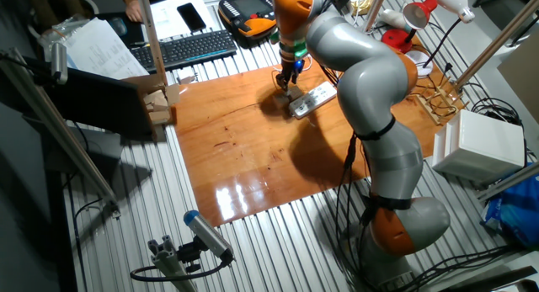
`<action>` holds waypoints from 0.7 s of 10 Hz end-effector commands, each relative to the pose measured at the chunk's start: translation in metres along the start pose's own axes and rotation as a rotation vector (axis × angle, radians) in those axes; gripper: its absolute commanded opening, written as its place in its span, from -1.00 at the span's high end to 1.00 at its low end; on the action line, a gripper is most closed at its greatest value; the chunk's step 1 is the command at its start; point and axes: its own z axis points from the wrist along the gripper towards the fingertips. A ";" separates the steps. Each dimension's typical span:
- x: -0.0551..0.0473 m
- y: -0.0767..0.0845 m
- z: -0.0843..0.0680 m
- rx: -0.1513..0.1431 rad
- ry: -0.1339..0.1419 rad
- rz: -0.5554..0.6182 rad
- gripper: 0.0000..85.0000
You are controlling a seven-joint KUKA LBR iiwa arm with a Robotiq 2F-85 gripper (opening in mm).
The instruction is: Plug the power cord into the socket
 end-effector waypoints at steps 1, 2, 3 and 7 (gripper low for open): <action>0.000 0.000 0.000 0.003 -0.002 0.000 -0.20; 0.000 0.000 0.000 0.003 -0.002 0.000 -0.20; 0.000 0.000 0.001 0.003 0.000 0.001 -0.20; -0.007 -0.003 0.013 0.007 -0.005 0.001 -0.20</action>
